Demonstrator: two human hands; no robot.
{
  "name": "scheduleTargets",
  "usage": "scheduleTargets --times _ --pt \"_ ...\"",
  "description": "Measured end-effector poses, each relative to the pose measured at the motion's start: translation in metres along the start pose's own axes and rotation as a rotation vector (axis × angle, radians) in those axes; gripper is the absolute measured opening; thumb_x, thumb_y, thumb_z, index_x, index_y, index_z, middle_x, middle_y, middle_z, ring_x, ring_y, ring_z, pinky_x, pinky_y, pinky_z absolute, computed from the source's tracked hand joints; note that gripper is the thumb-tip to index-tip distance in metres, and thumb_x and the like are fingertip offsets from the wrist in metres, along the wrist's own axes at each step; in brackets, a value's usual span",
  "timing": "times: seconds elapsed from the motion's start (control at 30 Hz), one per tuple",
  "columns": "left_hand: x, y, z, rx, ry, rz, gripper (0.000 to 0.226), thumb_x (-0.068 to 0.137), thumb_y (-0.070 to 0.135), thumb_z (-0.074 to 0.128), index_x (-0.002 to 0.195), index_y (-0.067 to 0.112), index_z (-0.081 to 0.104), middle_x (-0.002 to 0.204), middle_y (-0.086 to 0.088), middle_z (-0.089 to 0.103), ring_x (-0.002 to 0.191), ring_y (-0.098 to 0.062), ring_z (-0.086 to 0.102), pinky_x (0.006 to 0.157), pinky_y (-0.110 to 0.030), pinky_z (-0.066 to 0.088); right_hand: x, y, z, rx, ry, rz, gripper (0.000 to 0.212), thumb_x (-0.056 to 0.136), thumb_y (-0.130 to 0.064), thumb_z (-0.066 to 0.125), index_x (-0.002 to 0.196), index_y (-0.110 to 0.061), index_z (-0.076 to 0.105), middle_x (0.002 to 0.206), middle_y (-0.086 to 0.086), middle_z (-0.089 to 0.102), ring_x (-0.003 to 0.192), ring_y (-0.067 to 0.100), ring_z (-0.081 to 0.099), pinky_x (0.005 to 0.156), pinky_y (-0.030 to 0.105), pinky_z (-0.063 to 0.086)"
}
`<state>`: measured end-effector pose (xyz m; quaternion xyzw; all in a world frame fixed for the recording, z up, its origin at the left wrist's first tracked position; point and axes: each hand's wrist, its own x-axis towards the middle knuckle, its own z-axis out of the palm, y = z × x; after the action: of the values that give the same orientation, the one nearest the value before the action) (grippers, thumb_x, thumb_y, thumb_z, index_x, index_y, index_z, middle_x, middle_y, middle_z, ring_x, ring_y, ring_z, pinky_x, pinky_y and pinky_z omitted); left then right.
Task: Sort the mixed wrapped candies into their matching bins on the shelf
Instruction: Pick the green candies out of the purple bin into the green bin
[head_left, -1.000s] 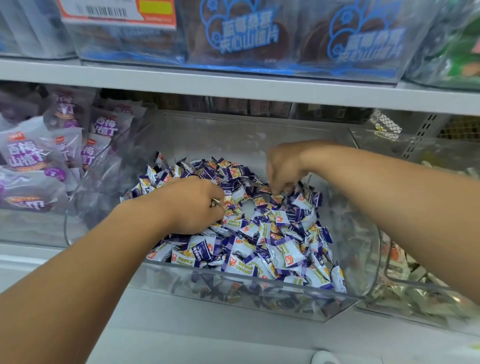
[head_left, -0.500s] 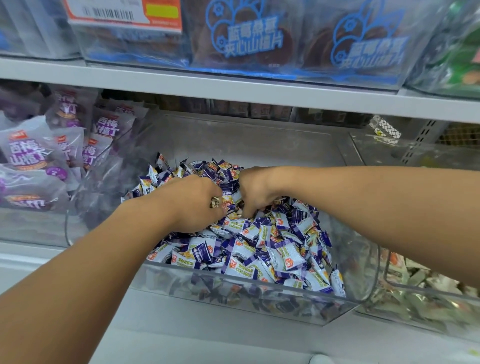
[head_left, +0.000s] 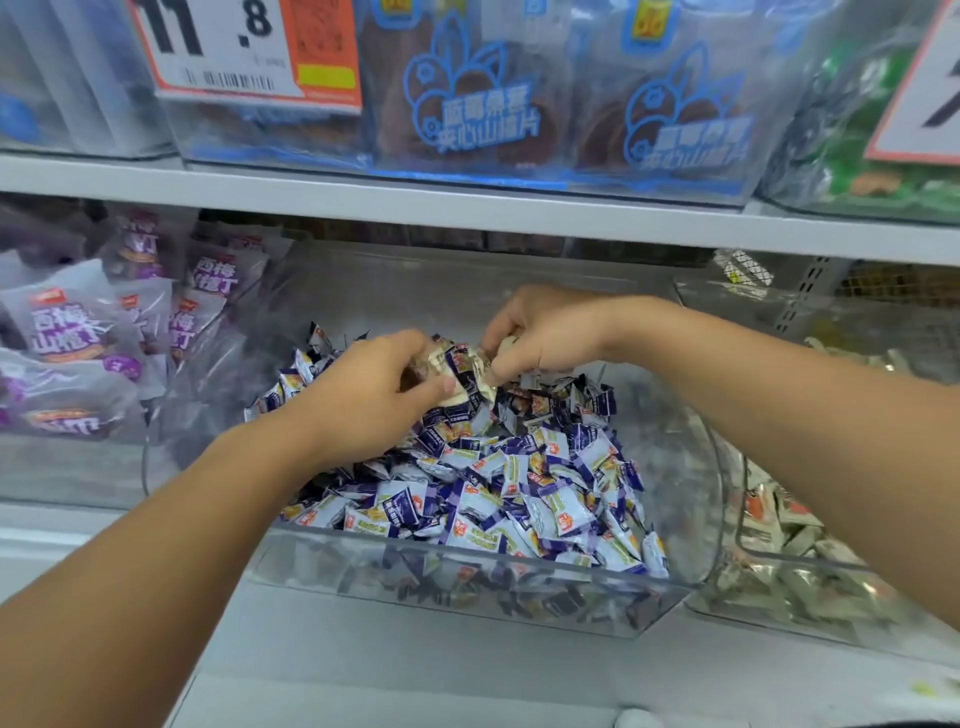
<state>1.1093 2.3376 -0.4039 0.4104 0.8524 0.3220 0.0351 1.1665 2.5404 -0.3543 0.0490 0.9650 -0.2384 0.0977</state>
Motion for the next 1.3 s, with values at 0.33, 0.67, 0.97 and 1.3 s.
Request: scheduleTargets --times 0.33,0.67,0.97,1.3 --pt "-0.022 0.099 0.018 -0.801 -0.135 0.035 0.034 0.08 0.037 0.067 0.107 0.017 0.069 0.081 -0.002 0.074 0.065 -0.015 0.063 0.048 -0.026 0.047 -0.148 0.001 0.001 0.696 0.149 -0.04 0.014 0.092 -0.011 0.062 0.09 0.002 0.065 0.06 0.001 0.046 0.045 0.012 0.023 0.043 0.023 0.009" --pt "-0.004 0.176 0.069 -0.812 0.057 0.012 0.021 0.084 0.008 0.075 0.089 0.006 0.055 0.062 -0.011 0.069 0.053 -0.017 0.067 0.052 -0.028 0.057 -0.199 0.043 -0.013 0.804 0.316 0.193 0.018 0.093 -0.018 0.059 0.078 -0.011 0.066 0.073 0.007 0.054 0.048 0.012 0.036 0.04 0.019 0.019" --pt "0.017 0.212 0.088 -0.804 -0.114 -0.024 0.034 0.083 0.003 0.074 0.111 0.007 0.056 0.057 -0.008 0.067 0.049 -0.014 0.062 0.053 -0.027 0.059 -0.22 0.134 -0.023 0.692 0.485 0.303 0.061 0.088 0.007 0.067 0.142 -0.013 0.047 0.118 0.016 0.068 0.096 0.025 0.072 0.078 0.037 0.061" --pt "0.031 0.222 0.103 -0.503 -0.166 0.045 0.029 0.087 0.016 0.074 0.106 0.011 0.054 0.066 -0.003 0.066 0.049 -0.007 0.061 0.049 -0.022 0.051 -0.233 0.115 -0.028 0.731 0.462 0.16 0.028 0.092 -0.028 0.067 0.116 -0.013 0.068 0.104 0.004 0.074 0.086 0.02 0.073 0.076 0.034 0.06"
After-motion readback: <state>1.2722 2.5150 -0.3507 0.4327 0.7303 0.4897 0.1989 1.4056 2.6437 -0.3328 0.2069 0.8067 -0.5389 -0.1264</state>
